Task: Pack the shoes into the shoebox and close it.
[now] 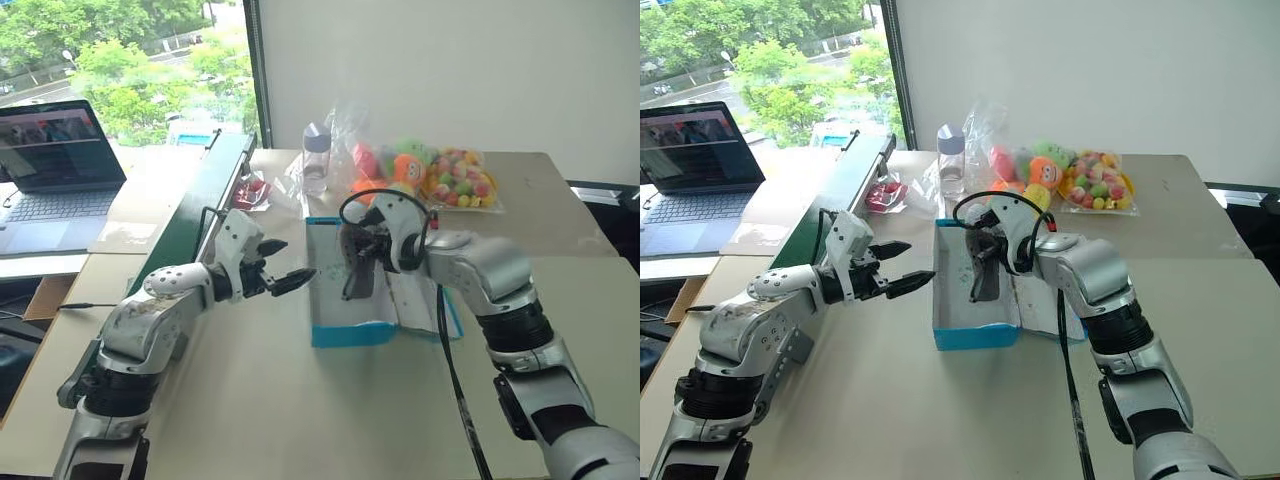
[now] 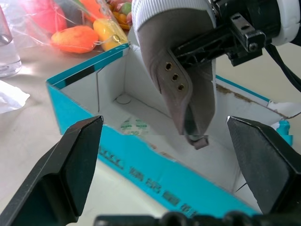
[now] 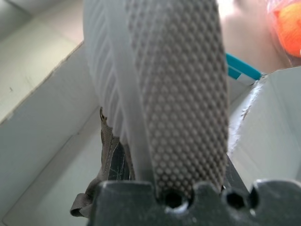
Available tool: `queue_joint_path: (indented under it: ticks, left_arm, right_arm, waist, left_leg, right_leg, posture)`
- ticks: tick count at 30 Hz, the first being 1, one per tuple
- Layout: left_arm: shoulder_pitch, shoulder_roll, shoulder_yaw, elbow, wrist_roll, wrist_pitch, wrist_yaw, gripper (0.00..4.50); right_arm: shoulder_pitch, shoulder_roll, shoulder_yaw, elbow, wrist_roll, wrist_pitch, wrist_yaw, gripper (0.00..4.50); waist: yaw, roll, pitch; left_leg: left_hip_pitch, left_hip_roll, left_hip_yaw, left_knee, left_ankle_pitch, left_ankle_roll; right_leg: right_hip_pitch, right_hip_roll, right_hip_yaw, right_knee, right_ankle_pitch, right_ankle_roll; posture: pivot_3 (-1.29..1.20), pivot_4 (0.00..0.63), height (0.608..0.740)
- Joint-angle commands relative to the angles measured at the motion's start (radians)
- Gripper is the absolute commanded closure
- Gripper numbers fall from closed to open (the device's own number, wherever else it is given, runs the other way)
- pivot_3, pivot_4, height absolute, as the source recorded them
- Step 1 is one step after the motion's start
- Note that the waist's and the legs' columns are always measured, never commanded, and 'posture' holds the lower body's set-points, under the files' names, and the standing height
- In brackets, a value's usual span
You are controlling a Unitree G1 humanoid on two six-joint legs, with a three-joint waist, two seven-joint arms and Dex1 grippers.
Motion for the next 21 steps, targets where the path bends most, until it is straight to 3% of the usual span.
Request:
queue_joint_path:
  ticks: [1, 11, 16, 21]
  left_arm:
    - [-0.017, -0.015, -0.009, -0.002, 0.017, -0.044, -0.007, 0.0]
    - [0.026, -0.084, -0.025, -0.01, 0.049, -0.086, 0.032, 0.0]
    - [0.055, -0.111, -0.028, -0.024, 0.057, -0.096, 0.059, 0.0]
    - [0.083, -0.145, -0.044, -0.047, 0.071, -0.103, 0.092, 0.0]
  right_arm:
    - [-0.005, -0.014, -0.004, -0.066, 0.005, 0.09, 0.022, 4.18]
    - [-0.036, -0.02, -0.099, -0.103, 0.077, 0.412, 0.06, 4.18]
    - [-0.049, -0.081, -0.093, -0.062, 0.129, 0.422, 0.071, 4.18]
    - [-0.118, -0.087, 0.001, 0.096, 0.039, 0.331, 0.074, 4.18]
  waist:
    - [0.001, 0.0, 0.0]
    - [0.006, 0.0, 0.0]
    - [0.007, 0.0, 0.0]
    - [0.004, 0.0, 0.0]
  left_leg:
    - [0.0, 0.0, 0.0, 0.0, 0.0, 0.0]
    - [0.0, 0.0, 0.0, 0.001, 0.0, 0.0]
    - [0.0, 0.0, 0.0, 0.0, 0.0, 0.0]
    - [0.0, 0.0, 0.0, 0.001, 0.0, 0.0]
  right_leg:
    - [0.0, 0.0, 0.0, 0.0, 0.0, 0.0]
    - [0.0, 0.0, 0.0, 0.0, 0.0, 0.0]
    - [0.0, 0.0, -0.001, 0.0, 0.0, 0.0]
    - [0.0, 0.0, 0.0, 0.0, 0.0, 0.0]
  posture:
    - [0.0, 0.15, 0.74]
    - [0.0, 0.15, 0.74]
    - [0.0, 0.15, 0.74]
    - [0.0, 0.15, 0.74]
